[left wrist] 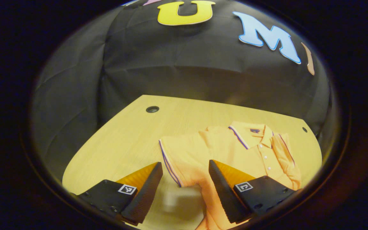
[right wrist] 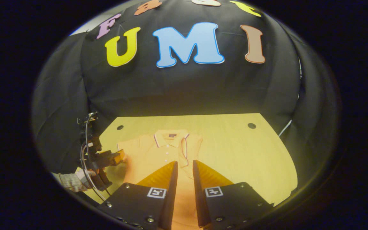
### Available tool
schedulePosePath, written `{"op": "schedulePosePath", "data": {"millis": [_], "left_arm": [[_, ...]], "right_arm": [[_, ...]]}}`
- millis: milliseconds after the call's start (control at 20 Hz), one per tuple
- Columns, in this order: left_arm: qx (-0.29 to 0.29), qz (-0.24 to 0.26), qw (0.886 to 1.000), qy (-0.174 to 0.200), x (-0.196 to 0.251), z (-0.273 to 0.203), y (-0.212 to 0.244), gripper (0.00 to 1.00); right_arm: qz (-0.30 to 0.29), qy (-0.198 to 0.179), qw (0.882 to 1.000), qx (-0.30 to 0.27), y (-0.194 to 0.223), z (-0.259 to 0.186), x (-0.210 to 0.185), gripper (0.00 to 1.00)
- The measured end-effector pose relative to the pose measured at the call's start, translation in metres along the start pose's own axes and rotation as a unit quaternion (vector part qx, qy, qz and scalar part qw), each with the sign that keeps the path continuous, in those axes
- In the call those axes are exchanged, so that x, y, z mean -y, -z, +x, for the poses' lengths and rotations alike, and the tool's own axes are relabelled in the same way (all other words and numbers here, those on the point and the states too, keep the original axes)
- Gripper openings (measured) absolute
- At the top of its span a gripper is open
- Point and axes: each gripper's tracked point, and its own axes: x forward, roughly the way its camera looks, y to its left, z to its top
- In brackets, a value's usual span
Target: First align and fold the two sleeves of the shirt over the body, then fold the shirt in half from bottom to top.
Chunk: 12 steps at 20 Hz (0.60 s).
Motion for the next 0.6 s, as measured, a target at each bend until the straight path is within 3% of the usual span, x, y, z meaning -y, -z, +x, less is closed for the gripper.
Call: {"op": "schedulePosePath", "data": {"millis": [50,150,200,250,400,500,550,600], "left_arm": [[-0.005,0.000,1.000,-0.002,-0.001,0.005,0.004,1.00],[-0.017,0.001,1.000,-0.009,-0.005,0.012,0.013,0.99],[-0.022,0.000,1.000,-0.010,-0.005,0.016,0.017,0.93],[-0.027,-0.004,1.000,-0.010,-0.006,0.018,0.022,0.99],[-0.058,-0.018,0.998,-0.017,-0.009,0.022,0.041,0.99],[-0.057,-0.005,0.998,-0.022,-0.009,0.023,0.044,0.99],[-0.057,0.006,0.998,-0.031,-0.010,0.024,0.047,0.94],[-0.052,0.015,0.998,-0.032,-0.008,0.024,0.046,0.97]], "right_arm": [[0.004,0.008,1.000,-0.003,0.005,-0.005,0.005,0.29],[0.012,0.023,1.000,-0.007,0.012,-0.014,0.014,0.27],[0.016,0.032,0.999,-0.008,0.016,-0.019,0.020,0.30],[0.017,0.039,0.999,-0.009,0.019,-0.022,0.024,0.29],[0.030,0.055,0.998,-0.016,0.031,-0.030,0.033,0.32],[0.035,0.061,0.997,-0.020,0.037,-0.032,0.036,0.29],[0.036,0.062,0.997,-0.023,0.039,-0.032,0.037,0.29],[0.038,0.062,0.997,-0.025,0.042,-0.033,0.037,0.29]]}}
